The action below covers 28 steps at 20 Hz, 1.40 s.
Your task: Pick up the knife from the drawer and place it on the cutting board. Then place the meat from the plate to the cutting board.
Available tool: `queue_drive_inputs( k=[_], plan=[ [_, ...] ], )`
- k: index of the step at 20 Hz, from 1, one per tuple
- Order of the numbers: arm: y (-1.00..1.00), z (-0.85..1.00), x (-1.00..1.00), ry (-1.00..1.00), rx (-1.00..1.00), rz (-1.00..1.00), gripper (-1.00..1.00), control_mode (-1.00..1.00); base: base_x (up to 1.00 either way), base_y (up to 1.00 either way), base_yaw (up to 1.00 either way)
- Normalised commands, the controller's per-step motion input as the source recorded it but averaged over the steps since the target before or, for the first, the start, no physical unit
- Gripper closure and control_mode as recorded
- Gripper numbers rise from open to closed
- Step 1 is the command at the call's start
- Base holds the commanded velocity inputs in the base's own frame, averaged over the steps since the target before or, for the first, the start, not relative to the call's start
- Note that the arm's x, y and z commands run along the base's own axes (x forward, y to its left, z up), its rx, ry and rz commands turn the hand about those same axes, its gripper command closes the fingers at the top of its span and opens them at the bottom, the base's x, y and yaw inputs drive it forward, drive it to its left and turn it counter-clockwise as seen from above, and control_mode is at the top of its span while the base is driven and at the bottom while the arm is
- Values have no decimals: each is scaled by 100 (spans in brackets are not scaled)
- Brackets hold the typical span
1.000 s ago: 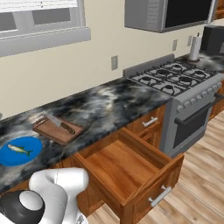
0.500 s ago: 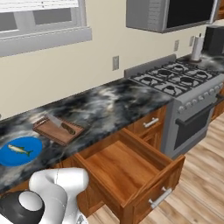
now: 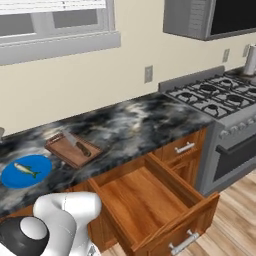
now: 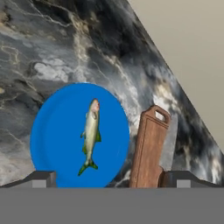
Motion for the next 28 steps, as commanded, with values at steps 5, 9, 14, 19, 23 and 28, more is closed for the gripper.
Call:
queue_drive_inputs(
  k=[5,9,14,19,23,28],
  plan=[
    [0,0,0,0,0,0,-100,100,24,0,27],
    [0,0,0,0,0,0,-100,100,18,0,27],
    [0,0,0,0,0,0,-100,100,24,1,13],
    [0,0,0,0,0,0,-100,100,71,14,0],
    [0,0,0,0,0,0,-100,100,68,4,0],
    [0,0,51,12,6,0,-100,-100,13,2,0]
  ],
)
